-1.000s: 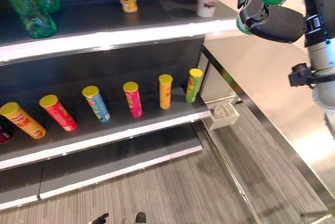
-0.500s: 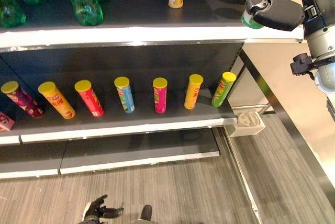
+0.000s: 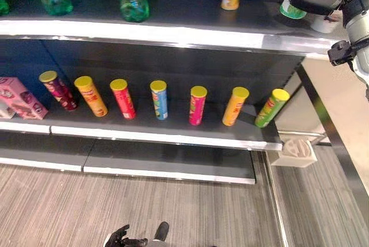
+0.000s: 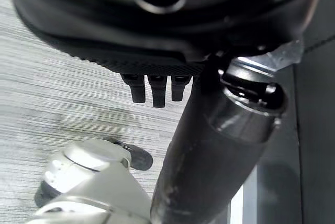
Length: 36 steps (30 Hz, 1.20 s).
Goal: Put the goods on the table back onto the shelves and tidy them up.
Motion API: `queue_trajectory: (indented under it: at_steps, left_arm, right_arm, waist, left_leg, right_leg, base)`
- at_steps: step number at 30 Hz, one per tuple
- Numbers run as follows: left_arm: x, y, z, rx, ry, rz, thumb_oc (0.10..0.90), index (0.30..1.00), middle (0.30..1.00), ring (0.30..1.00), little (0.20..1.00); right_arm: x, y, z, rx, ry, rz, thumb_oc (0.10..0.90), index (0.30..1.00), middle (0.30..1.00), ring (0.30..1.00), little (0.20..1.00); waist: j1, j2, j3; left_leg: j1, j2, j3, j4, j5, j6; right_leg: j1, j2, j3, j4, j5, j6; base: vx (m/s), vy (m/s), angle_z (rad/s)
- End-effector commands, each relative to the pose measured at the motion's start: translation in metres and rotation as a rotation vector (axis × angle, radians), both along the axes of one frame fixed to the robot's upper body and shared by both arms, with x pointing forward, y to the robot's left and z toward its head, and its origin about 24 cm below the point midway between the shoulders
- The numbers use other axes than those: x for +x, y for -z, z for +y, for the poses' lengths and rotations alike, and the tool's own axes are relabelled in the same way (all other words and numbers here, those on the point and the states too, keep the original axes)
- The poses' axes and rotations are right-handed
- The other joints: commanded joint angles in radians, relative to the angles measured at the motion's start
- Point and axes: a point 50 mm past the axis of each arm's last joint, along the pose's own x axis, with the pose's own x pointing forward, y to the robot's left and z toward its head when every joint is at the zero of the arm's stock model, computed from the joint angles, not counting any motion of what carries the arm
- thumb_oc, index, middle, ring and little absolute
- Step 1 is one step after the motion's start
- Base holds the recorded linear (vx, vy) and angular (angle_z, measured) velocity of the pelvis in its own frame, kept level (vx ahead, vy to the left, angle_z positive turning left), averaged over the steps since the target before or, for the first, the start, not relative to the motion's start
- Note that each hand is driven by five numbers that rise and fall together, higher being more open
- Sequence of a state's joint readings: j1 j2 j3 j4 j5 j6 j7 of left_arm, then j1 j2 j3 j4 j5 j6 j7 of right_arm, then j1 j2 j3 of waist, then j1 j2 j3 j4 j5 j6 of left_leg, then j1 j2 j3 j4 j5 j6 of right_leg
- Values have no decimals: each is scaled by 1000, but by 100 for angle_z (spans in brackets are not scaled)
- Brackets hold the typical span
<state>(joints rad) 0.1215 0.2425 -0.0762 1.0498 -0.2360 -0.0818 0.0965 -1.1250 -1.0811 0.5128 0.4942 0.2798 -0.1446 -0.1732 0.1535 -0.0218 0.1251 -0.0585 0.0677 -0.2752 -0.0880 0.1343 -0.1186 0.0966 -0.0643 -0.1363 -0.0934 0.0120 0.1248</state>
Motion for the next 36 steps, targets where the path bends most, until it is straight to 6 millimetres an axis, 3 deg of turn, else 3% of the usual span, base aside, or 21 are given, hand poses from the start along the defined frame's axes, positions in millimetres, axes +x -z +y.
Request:
queue_trajectory:
  at_steps: [1, 8, 20, 36]
  left_arm:
    - [11, -12, 29, 90, 15, -54, 800, 900, 900, 900, 900]
    - [7, -11, 26, 80, -11, -51, 800, 900, 900, 900, 900]
    - [5, -10, 25, 82, -15, -45, 800, 900, 900, 900, 900]
    - [13, -13, 27, 103, -11, -73, 800, 900, 900, 900, 900]
  right_arm:
    - [-11, -49, 2, 55, 14, -190, 400, 300, 300, 300, 300]
    - [4, -35, -12, 108, 130, -155, 400, 300, 300, 300, 300]
    - [6, -30, -16, 50, 216, -159, 400, 300, 300, 300, 300]
    - [10, -24, -14, 29, 228, -140, 400, 300, 300, 300, 300]
  waist:
    - [28, -67, -104]
    - [74, -61, -102]
    - [112, -76, -86]
    - [93, -86, -78]
  left_leg:
    - [36, -79, 61, 1, -106, 5]
    - [21, -97, 13, 1, -98, 5]
    - [-11, -103, -10, 1, -91, 5]
    - [-5, -100, 20, 1, -102, 8]
  right_leg:
    - [-54, -28, -43, 38, -34, 41]
    - [-33, -43, -118, 35, -40, 42]
    - [-42, -56, -163, 26, -36, 47]
    - [-44, -61, -144, 20, -28, 50]
  base:
    - [16, -11, 20]
    - [30, -6, 34]
    - [8, 7, 14]
    - [1, 4, -1]
